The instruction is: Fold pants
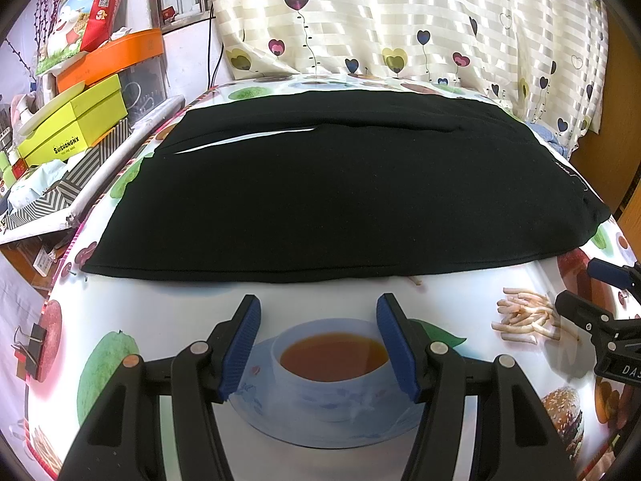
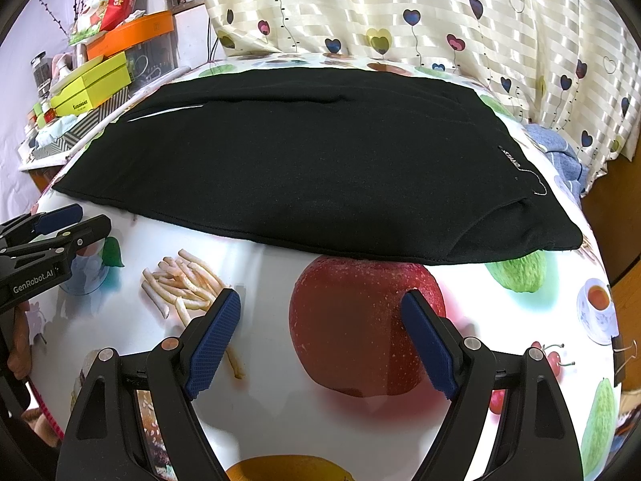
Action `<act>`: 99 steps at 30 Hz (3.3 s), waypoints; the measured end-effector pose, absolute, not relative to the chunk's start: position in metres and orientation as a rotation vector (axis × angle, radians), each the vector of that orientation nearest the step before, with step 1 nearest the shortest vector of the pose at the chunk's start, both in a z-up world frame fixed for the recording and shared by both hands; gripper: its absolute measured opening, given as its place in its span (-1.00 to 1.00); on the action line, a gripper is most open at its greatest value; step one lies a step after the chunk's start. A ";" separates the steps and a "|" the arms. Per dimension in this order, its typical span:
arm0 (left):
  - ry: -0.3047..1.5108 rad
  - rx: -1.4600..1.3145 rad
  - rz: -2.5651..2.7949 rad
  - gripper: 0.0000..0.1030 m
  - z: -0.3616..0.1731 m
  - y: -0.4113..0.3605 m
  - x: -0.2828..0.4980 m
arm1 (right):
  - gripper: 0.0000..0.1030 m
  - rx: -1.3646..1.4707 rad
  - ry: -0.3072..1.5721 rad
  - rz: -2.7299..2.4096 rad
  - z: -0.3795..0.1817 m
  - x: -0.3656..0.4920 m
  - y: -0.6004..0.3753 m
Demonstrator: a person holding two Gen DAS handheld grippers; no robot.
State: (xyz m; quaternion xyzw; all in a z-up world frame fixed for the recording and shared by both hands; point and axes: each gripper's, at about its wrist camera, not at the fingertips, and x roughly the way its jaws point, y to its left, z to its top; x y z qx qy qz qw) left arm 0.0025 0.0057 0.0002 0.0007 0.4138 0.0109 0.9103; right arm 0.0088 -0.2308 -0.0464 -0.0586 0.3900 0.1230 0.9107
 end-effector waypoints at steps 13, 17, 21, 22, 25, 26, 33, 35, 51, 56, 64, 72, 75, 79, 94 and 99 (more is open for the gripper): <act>0.853 0.002 0.023 0.23 0.000 0.005 0.002 | 0.60 -0.121 0.815 0.252 -0.046 0.009 -0.230; 0.853 0.002 0.023 0.23 0.000 0.005 0.002 | 0.60 -0.121 0.812 0.256 -0.047 0.010 -0.230; 0.853 0.002 0.023 0.23 0.000 0.005 0.002 | 0.60 -0.122 0.813 0.257 -0.047 0.010 -0.230; 0.853 0.002 0.023 0.23 0.000 0.005 0.002 | 0.60 -0.123 0.813 0.257 -0.047 0.010 -0.231; 0.853 0.003 0.023 0.23 0.000 0.005 0.002 | 0.60 -0.126 0.815 0.260 -0.048 0.009 -0.230; 0.853 0.003 0.023 0.23 0.000 0.005 0.002 | 0.60 -0.125 0.816 0.260 -0.048 0.010 -0.231; 0.853 0.003 0.023 0.23 0.000 0.005 0.002 | 0.60 -0.125 0.820 0.259 -0.047 0.010 -0.230; 0.853 0.003 0.023 0.23 0.000 0.005 0.002 | 0.60 -0.126 0.820 0.259 -0.047 0.010 -0.229; 0.855 0.004 0.023 0.23 -0.001 0.006 0.001 | 0.60 -0.133 0.846 0.270 -0.046 0.011 -0.227; 0.861 0.005 0.014 0.23 -0.002 0.010 -0.001 | 0.60 -0.137 0.851 0.276 -0.044 0.011 -0.226; 0.879 0.005 0.007 0.22 0.000 0.010 0.002 | 0.60 -0.145 0.862 0.296 -0.042 0.011 -0.224; 0.888 -0.006 0.008 0.20 0.005 0.010 0.000 | 0.60 -0.143 0.865 0.331 -0.038 0.008 -0.219; 0.883 -0.013 0.004 0.20 0.009 0.010 0.001 | 0.60 -0.147 0.853 0.343 -0.034 0.007 -0.217; 0.873 -0.018 -0.004 0.20 0.015 0.011 0.003 | 0.60 -0.152 0.836 0.359 -0.028 0.009 -0.214; 0.838 0.000 0.008 0.20 0.032 0.027 0.035 | 0.60 -0.182 0.789 0.402 -0.006 0.041 -0.203; 0.831 0.008 0.012 0.20 0.036 0.035 0.052 | 0.60 -0.182 0.780 0.415 0.001 0.063 -0.200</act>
